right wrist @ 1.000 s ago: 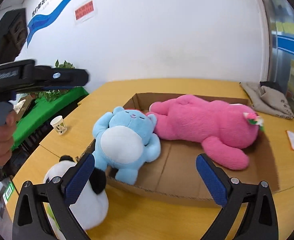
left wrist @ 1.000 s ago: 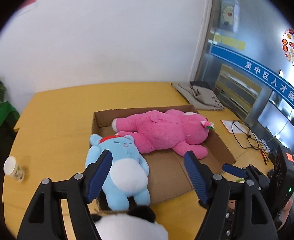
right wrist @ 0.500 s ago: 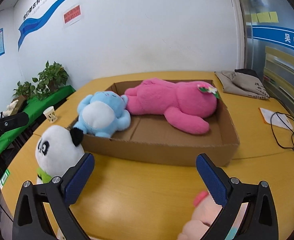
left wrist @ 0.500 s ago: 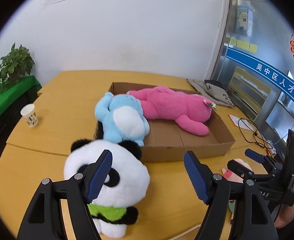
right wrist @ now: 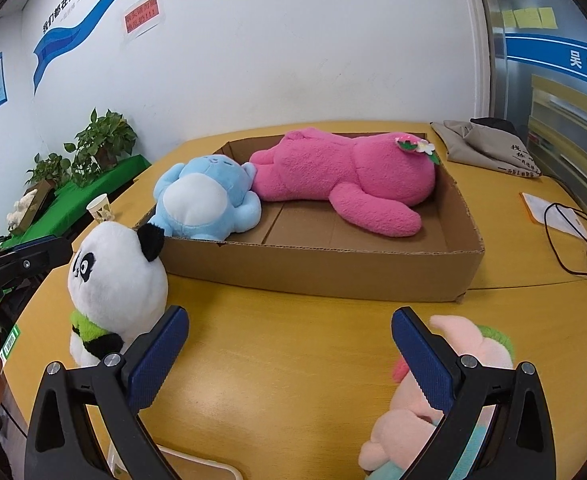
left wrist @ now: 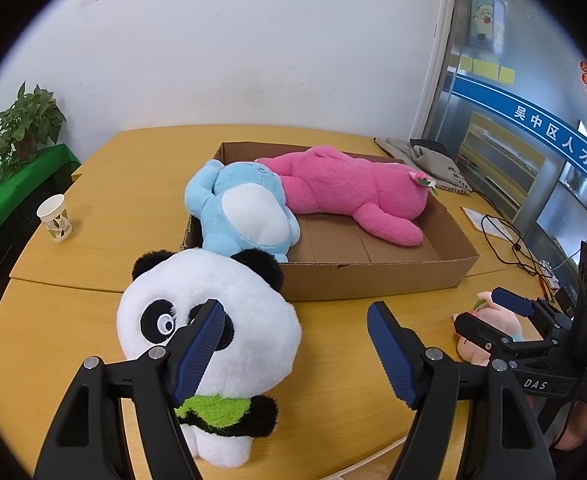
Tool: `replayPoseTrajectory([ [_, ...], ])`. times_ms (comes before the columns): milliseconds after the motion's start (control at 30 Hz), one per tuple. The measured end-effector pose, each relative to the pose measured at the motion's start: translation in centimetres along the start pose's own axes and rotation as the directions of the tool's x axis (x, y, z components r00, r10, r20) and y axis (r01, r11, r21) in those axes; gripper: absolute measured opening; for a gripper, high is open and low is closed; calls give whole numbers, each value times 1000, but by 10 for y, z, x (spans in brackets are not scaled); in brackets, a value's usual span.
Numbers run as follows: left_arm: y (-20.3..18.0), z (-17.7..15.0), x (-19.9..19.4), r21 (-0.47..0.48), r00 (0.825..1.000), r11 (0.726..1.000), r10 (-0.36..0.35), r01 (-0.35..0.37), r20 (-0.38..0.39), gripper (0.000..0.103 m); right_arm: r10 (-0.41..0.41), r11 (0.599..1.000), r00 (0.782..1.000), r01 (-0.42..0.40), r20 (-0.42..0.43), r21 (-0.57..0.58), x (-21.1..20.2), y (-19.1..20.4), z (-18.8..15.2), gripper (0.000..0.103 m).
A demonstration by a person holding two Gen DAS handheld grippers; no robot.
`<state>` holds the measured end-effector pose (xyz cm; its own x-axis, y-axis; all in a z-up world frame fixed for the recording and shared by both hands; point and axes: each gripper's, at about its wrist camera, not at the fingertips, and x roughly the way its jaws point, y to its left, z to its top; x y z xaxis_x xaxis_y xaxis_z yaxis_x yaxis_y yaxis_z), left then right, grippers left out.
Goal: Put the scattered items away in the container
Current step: 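Move the right tool back over the light blue bear in the box, then regrasp the light blue bear with the right tool and reposition it beside the pink bear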
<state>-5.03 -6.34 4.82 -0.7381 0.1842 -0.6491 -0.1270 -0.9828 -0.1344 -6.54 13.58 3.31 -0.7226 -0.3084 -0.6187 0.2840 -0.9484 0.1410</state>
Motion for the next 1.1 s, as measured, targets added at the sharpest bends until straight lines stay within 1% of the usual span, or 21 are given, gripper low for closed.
replayPoseTrajectory([
  [233,-7,0,3,49,1000,998,-30,30,7,74,-17,1000,1000,17,8,-9,1,6,2,103],
  [367,-3,4,7,32,999,999,-43,42,9,74,-31,1000,1000,31,1,-7,2,4,2,103],
  [433,3,10,8,21,999,999,-51,50,3,74,-21,1000,1000,21,-1,-5,4,5,5,103],
  [500,7,21,8,27,999,998,-50,49,9,74,1,1000,1000,-1,-4,-18,8,7,12,103],
  [567,13,41,10,50,998,997,-57,56,15,74,28,999,1000,-27,9,-32,12,10,25,103],
  [633,24,67,20,57,999,998,-31,31,-14,74,62,998,998,-61,21,-18,18,12,41,103],
  [700,36,92,34,50,999,998,-24,26,-36,74,86,996,996,-86,21,1,28,14,57,103],
  [733,45,106,45,44,998,998,-39,41,-58,74,114,993,993,-115,15,0,35,18,65,103],
  [833,64,135,88,37,984,995,-82,89,-159,74,203,979,979,-203,-17,1,59,34,83,103],
  [900,71,147,119,51,975,994,-80,92,-207,74,257,966,965,-257,-45,10,81,48,91,103],
  [967,80,155,154,33,961,994,-90,102,-262,74,301,954,951,-301,-69,9,106,63,99,103],
  [1033,85,160,183,18,945,992,-114,125,-308,74,315,949,946,-316,-75,-3,133,76,106,103],
  [1100,85,162,205,38,933,990,-117,137,-341,74,318,948,943,-317,-97,23,159,85,112,103],
])
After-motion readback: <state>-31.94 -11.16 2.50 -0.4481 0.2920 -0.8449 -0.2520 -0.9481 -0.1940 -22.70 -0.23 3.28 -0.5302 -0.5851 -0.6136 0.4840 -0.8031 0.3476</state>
